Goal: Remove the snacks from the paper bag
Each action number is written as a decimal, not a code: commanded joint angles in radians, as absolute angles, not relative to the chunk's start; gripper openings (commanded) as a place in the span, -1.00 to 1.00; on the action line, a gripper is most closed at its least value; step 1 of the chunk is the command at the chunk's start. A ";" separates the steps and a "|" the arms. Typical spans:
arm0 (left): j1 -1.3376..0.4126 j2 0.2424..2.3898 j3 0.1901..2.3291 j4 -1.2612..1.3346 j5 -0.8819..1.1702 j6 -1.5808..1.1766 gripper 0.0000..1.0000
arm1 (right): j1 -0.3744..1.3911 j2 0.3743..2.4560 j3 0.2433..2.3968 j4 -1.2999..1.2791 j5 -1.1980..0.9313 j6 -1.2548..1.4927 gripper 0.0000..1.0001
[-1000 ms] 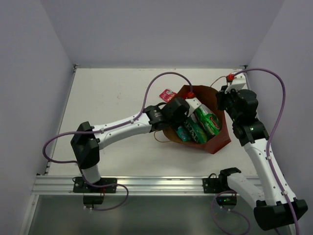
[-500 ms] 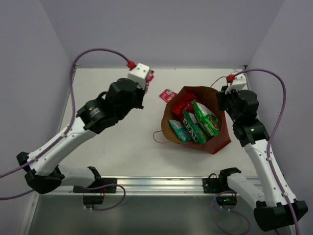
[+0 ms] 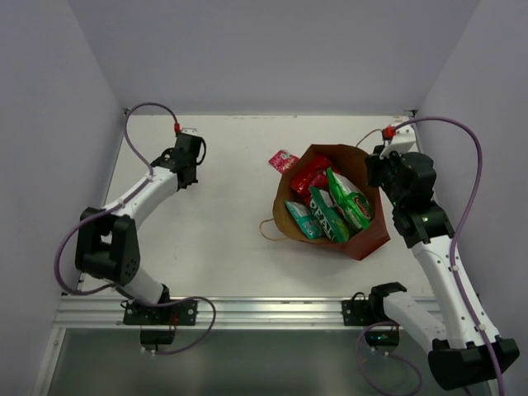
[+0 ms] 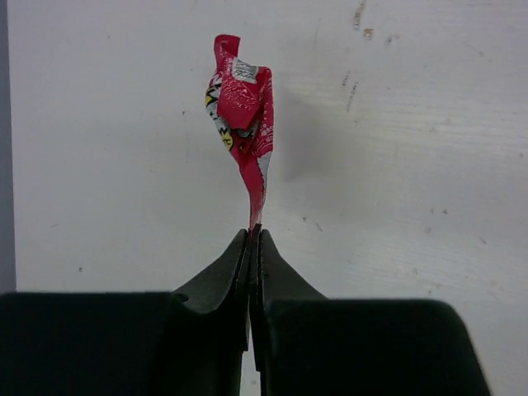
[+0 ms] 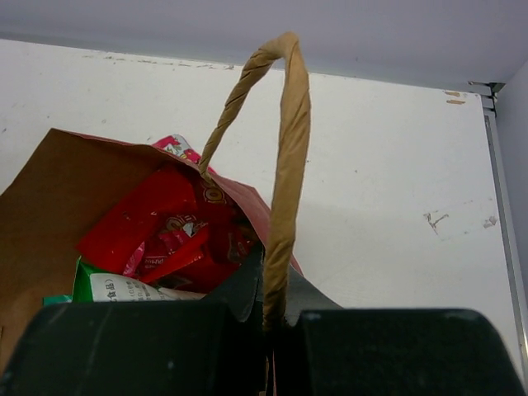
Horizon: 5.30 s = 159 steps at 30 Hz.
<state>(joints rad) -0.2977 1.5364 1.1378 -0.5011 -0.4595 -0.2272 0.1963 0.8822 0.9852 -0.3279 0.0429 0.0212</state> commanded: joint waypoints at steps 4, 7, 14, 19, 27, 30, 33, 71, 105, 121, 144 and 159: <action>-0.256 1.652 1.274 -0.412 -0.318 -0.284 -0.23 | 0.198 0.847 1.002 -0.186 0.060 0.012 -1.00; -0.281 1.558 1.282 -0.434 -0.272 -0.320 0.73 | 0.196 0.841 0.999 -0.187 0.058 0.012 -0.97; -0.541 1.394 1.391 -0.529 -0.245 -0.463 0.92 | 0.196 0.844 1.006 -0.190 0.048 0.015 -0.95; -0.768 1.419 1.477 -0.509 -0.265 -0.583 0.81 | 0.196 0.844 1.014 -0.195 0.045 0.017 -0.95; -0.965 1.620 1.653 -0.499 -0.325 -0.577 0.33 | 0.196 0.845 1.020 -0.202 0.031 0.017 -0.95; -0.988 1.686 1.698 -0.496 -0.342 -0.557 0.20 | 0.196 0.845 1.023 -0.202 0.025 0.018 -0.95; -0.988 1.770 1.735 -0.495 -0.341 -0.543 0.09 | 0.196 0.848 1.026 -0.204 0.015 0.023 -0.95; -0.969 1.873 1.822 -0.471 -0.414 -0.486 -1.00 | 0.198 0.834 1.006 -0.195 0.011 0.021 -0.96; -0.408 1.634 1.433 -0.428 -0.233 -0.295 0.83 | 0.199 0.824 1.003 -0.206 0.009 0.008 -0.96; -0.898 1.295 1.356 -0.560 0.226 0.742 0.95 | 0.206 0.848 1.058 -0.255 -0.195 -0.090 -0.92; -1.063 1.677 1.390 -0.635 0.232 1.012 0.66 | 0.232 0.841 1.037 -0.232 -0.222 -0.092 -0.91; -1.039 1.796 1.348 -0.470 0.230 1.037 -0.37 | 0.235 0.812 1.017 -0.213 -0.193 -0.089 -0.92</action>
